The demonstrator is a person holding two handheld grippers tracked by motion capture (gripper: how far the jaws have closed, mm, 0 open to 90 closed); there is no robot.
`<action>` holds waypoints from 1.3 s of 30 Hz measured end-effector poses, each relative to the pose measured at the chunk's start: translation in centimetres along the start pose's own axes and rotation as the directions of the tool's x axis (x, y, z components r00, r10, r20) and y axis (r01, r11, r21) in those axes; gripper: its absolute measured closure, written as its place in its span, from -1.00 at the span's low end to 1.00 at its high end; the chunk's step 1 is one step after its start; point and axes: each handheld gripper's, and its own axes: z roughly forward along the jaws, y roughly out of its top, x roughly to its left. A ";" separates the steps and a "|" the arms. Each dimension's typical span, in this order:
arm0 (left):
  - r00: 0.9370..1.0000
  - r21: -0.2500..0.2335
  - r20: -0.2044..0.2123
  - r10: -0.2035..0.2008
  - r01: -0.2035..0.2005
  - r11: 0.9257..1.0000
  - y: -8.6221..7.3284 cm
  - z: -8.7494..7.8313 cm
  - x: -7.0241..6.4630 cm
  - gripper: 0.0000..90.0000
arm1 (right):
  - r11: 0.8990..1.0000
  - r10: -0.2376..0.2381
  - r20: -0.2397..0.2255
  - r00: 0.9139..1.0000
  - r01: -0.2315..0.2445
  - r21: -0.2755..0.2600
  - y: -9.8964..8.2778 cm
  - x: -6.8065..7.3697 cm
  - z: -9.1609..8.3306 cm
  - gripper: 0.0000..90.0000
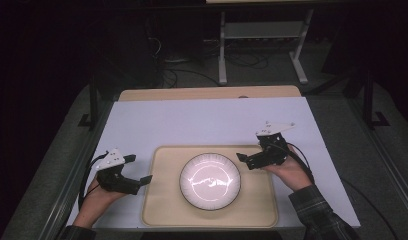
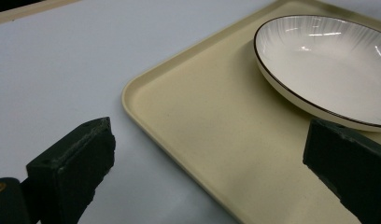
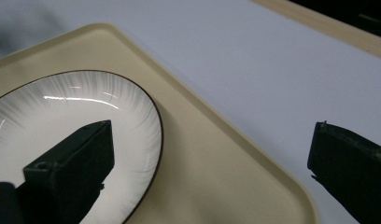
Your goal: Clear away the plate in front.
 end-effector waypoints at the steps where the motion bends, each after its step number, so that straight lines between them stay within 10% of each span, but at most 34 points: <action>1: 1.000 0.000 0.000 0.000 0.000 1.000 0.0 0.0 0.0 -0.97 | 1.000 0.000 0.000 1.000 0.000 0.000 0.0 0.0 0.0 -1.00; 14: 1.000 -0.027 -0.003 -0.011 0.011 1.000 0.1 -0.6 0.0 -0.97 | 0.995 0.044 0.084 0.995 -0.037 -0.092 -3.1 -1.4 -4.5 -1.00; 39: 1.000 -0.015 -0.021 -0.012 0.011 1.000 -0.9 -1.6 -0.2 -0.97 | 0.995 0.059 0.152 0.987 -0.046 -0.086 -8.6 -1.9 -6.9 -1.00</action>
